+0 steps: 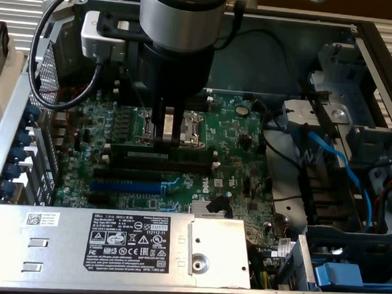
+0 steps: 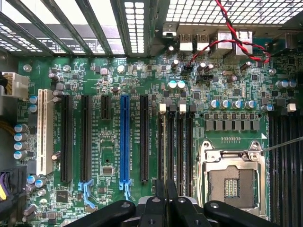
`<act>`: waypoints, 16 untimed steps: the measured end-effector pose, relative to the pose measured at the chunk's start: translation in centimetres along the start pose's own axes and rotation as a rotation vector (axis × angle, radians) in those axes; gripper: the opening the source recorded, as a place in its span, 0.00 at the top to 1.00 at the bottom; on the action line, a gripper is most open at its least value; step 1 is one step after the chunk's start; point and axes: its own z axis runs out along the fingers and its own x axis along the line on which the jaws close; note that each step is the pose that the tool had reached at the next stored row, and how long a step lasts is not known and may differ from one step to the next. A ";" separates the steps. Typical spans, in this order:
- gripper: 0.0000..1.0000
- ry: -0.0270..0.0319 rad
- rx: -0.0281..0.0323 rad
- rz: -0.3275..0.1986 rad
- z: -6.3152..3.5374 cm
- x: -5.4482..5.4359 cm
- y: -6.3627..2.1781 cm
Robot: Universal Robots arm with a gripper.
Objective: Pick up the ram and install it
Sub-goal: 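Insert the ram into the slot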
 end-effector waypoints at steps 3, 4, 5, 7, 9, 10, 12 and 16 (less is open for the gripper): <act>0.88 0.0001 -0.0001 0.000 0.01 0.0 0.00; 0.88 0.0001 0.0000 0.000 0.02 0.0 0.00; 0.88 0.0001 -0.0001 0.000 0.03 0.0 0.01; 0.88 0.0000 0.0000 0.000 0.07 0.0 0.00; 0.88 0.0000 0.0000 0.000 0.09 0.0 0.00; 0.88 0.0000 0.0000 0.000 0.10 0.0 0.00; 0.88 0.0000 0.0000 0.000 0.12 0.0 0.00; 0.88 -0.0001 0.0001 0.000 0.15 -0.1 0.03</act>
